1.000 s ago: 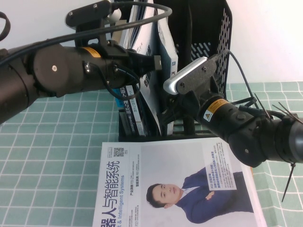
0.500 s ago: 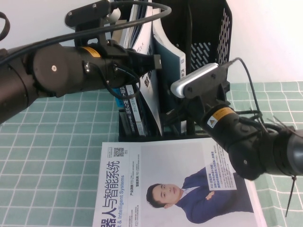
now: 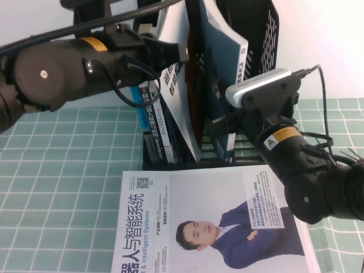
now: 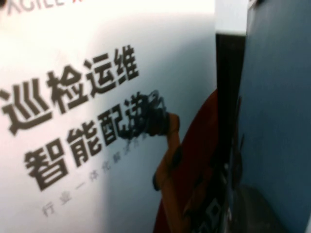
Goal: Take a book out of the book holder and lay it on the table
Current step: Pick up the right side book from the book shelf
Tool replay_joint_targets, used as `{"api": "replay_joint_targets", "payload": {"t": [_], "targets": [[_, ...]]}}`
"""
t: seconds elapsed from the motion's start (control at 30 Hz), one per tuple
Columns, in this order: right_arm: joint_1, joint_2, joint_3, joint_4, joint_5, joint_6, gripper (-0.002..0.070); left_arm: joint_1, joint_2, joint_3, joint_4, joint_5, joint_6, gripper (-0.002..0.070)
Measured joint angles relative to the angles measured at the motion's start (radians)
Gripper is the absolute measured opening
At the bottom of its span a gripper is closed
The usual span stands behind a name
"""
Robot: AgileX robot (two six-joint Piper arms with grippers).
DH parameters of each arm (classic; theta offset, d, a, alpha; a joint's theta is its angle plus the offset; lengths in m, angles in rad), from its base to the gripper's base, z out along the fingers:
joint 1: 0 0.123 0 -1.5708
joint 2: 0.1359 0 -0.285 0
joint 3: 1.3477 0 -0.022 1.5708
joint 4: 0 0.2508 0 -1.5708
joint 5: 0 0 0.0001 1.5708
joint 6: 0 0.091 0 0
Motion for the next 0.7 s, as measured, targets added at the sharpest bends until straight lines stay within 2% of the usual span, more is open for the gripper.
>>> {"api": "replay_joint_targets", "payload": {"t": [0.2, 0.4, 0.7], "targets": [[0.000, -0.084, -0.013, -0.007, 0.000, -0.060, 0.0134, 0.000, -0.044, -0.039, 0.004, 0.058, 0.012, -0.0003], [-0.002, -0.209, -0.019, -0.022, -0.026, -0.225, 0.0134, 0.000, -0.089, -0.052, 0.012, 0.084, 0.038, -0.0003], [-0.003, -0.258, -0.019, -0.001, 0.068, -0.383, 0.0134, -0.002, -0.018, -0.052, 0.014, 0.084, 0.044, -0.0002]]}}
